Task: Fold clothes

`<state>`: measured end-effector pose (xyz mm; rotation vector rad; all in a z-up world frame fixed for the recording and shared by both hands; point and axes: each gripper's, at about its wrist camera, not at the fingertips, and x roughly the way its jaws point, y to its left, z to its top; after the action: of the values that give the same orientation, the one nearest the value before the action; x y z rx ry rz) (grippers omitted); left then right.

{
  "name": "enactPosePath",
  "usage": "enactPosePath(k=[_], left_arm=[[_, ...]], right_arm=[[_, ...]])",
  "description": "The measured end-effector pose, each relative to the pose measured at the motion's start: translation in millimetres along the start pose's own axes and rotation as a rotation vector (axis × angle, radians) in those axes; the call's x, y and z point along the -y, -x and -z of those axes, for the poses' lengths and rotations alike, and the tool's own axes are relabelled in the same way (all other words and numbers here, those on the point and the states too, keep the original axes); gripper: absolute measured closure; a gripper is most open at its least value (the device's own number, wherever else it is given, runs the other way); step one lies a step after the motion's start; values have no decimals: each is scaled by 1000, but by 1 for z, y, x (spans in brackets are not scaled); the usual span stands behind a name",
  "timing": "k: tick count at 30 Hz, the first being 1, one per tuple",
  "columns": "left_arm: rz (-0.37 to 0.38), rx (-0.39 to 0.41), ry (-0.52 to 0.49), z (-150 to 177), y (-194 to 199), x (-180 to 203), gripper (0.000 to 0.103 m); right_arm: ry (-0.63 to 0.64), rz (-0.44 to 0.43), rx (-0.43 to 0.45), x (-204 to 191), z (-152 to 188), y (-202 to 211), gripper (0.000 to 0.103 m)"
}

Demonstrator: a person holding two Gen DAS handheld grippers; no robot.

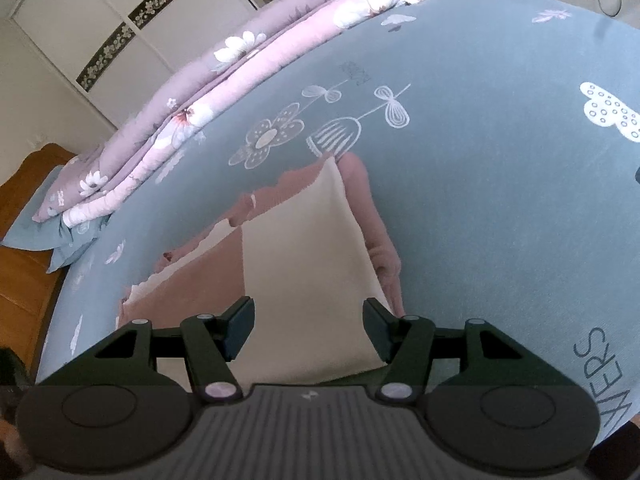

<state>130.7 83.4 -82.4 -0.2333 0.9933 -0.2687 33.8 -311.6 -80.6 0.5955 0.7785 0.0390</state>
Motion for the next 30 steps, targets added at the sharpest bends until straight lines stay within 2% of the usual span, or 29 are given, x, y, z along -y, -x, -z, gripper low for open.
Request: enactPosePath(k=[3, 7, 13, 16, 18, 21, 24, 26, 29, 30], left_arm=[[-14, 49, 38, -36, -3, -11, 1], [18, 52, 135, -73, -32, -28, 1], [-39, 9, 137, -77, -80, -40, 1], [-54, 31, 144, -75, -79, -39, 1], [-12, 49, 116, -74, -68, -26, 1], [124, 77, 39, -69, -53, 6, 1], [234, 48, -56, -58, -59, 42, 1], [263, 2, -103, -49, -73, 58, 1], [212, -69, -127, -33, -99, 63, 1], [213, -51, -125, -27, -101, 60, 1]], right_arm=[[0, 1, -13, 0, 1, -7, 37], [7, 8, -43, 0, 3, -21, 37], [26, 46, -69, 3, 4, -40, 37], [31, 36, -73, 3, 5, -40, 37], [55, 11, -54, -1, 3, -37, 37], [102, -63, -40, -16, -13, -46, 37], [148, -139, -26, -32, -29, -55, 37], [205, -198, -42, -47, -47, -72, 37], [310, -264, -60, -71, -78, -105, 37], [335, -276, -76, -78, -87, -119, 38]])
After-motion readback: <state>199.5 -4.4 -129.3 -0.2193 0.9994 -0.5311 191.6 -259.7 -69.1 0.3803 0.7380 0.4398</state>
